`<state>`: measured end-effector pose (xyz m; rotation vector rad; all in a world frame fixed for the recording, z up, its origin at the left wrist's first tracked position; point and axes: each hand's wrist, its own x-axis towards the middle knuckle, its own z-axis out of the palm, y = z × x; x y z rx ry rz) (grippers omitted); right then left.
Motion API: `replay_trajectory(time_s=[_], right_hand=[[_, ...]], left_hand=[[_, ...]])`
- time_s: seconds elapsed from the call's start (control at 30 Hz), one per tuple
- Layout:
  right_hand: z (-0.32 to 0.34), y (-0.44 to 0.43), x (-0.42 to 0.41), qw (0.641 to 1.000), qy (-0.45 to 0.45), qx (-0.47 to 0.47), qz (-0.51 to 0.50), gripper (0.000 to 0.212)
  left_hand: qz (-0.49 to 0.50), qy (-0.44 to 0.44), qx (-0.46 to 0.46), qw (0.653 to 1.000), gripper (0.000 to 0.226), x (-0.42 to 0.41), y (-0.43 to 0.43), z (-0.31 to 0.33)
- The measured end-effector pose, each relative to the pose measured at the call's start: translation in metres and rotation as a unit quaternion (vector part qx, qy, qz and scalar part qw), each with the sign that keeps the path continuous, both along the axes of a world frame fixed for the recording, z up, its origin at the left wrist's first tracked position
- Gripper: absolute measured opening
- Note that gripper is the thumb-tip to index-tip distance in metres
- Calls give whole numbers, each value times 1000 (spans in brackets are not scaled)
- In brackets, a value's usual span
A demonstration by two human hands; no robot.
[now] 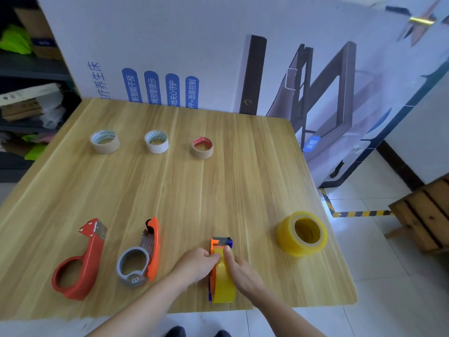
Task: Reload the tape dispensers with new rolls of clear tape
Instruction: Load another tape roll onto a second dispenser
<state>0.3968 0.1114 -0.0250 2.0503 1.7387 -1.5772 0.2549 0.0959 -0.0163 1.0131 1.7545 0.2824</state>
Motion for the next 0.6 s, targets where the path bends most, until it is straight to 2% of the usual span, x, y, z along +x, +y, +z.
replay_trajectory(time_s=[0.07, 0.13, 0.23, 0.3, 0.43, 0.6], right_hand=[[11, 6, 8, 999, -21, 27, 4, 77], [18, 16, 22, 992, -83, 97, 22, 63], [25, 34, 46, 963, -174, 201, 43, 45], [31, 47, 65, 943, -209, 257, 33, 38], [43, 71, 107, 922, -260, 285, 2, 35], [39, 100, 157, 915, -305, 264, 4, 39]], left_hand=[[-62, 66, 12, 996, 26, -3, 13, 6], [-129, 147, 50, 979, 17, -1, 27, 15], [-203, 200, 112, 952, 41, 13, 51, 26], [-258, 220, 134, 931, 43, 29, 66, 35], [-315, 247, 157, 903, 40, 68, 92, 43], [-326, 240, 151, 902, 46, 121, 125, 36]])
